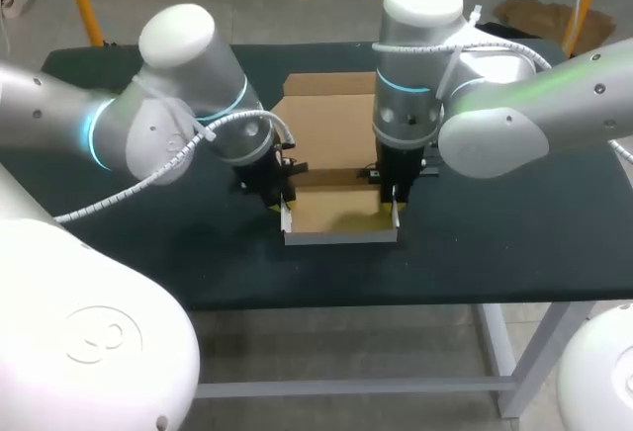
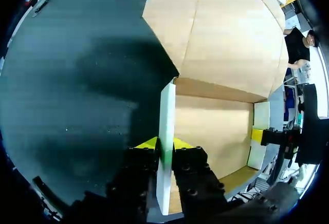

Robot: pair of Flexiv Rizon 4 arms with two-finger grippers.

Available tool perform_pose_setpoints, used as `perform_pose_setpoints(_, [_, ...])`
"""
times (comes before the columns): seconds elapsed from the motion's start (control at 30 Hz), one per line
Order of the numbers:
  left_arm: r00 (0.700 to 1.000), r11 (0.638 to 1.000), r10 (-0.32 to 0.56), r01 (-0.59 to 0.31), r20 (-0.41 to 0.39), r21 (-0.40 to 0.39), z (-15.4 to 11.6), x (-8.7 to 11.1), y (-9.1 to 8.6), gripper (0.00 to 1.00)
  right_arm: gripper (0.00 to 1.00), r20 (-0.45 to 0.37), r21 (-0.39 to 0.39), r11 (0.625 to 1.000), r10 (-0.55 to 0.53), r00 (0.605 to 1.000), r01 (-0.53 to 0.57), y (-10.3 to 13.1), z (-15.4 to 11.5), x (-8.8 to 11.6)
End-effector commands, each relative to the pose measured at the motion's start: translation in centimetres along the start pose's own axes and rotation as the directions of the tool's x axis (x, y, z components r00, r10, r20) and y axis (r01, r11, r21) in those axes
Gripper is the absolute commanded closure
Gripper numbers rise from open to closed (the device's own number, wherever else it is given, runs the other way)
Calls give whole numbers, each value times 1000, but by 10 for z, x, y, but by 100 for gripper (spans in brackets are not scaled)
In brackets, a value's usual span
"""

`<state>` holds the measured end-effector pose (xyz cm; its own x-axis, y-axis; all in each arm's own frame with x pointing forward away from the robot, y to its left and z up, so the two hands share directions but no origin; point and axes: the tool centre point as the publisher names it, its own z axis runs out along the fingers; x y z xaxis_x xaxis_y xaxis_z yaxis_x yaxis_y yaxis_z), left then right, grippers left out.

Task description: Assemble the packaging by folding the flat box into shape, placing the metal phone stand inside, and closing the box properly

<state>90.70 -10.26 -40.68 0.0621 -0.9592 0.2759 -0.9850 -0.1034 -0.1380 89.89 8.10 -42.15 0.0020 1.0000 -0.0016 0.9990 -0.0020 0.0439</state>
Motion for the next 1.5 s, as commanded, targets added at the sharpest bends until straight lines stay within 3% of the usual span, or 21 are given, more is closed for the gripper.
perform_pose_setpoints(0.03, [971, 1000, 1, 0, 241, -1, 9, 3, -2, 93, 100, 2, 3, 1000, -1, 1000, 1, 0, 0, 1])
perform_pose_setpoints(0.07, [969, 1000, 4, -3, 246, -6, 9, 2, -1, 100, 100, 2, 3, 1000, -1, 1000, 1, 0, 0, 1])
perform_pose_setpoints(0.53, [954, 999, 29, -23, 299, -24, 12, -1, 5, 100, 100, -6, -4, 1000, -19, 1000, 19, -1, -2, 2])
perform_pose_setpoints(0.6, [953, 999, 29, -23, 301, -23, 11, -1, 6, 100, 84, -16, -14, 999, -38, 999, 38, -2, -5, 3])
perform_pose_setpoints(0.7, [952, 1000, 26, -21, 304, -18, 10, -2, 6, 100, 45, -33, -44, 995, -89, 995, 88, -6, -12, 5])
perform_pose_setpoints(0.77, [952, 1000, 24, -21, 304, -15, 9, -2, 7, 100, 0, -41, -62, 990, -127, 991, 124, -8, -17, 6])
perform_pose_setpoints(1.1, [950, 1000, 20, -21, 312, 1, 7, -1, 8, 100, 0, -96, -130, 957, -274, 957, 261, -18, -34, 4])
perform_pose_setpoints(1.27, [949, 1000, 19, -22, 316, 7, 6, -1, 8, 100, 0, -108, -164, 902, -418, 902, 399, -24, -43, -5])
perform_pose_setpoints(1.33, [948, 1000, 19, -23, 317, 8, 6, -1, 8, 100, 0, -169, -186, 842, -535, 828, 507, -26, -48, -14])
perform_pose_setpoints(1.4, [948, 1000, 19, -24, 318, 9, 6, -1, 8, 100, 0, -235, -203, 751, -660, 713, 628, -29, -52, -23])
perform_pose_setpoints(1.43, [948, 1000, 19, -24, 319, 10, 5, -1, 8, 100, 0, -253, -203, 730, -683, 685, 652, -28, -53, -30])
perform_pose_setpoints(1.5, [948, 1000, 19, -24, 317, 11, 5, -1, 8, 100, 0, -253, -203, 730, -683, 685, 652, -28, -53, -30])
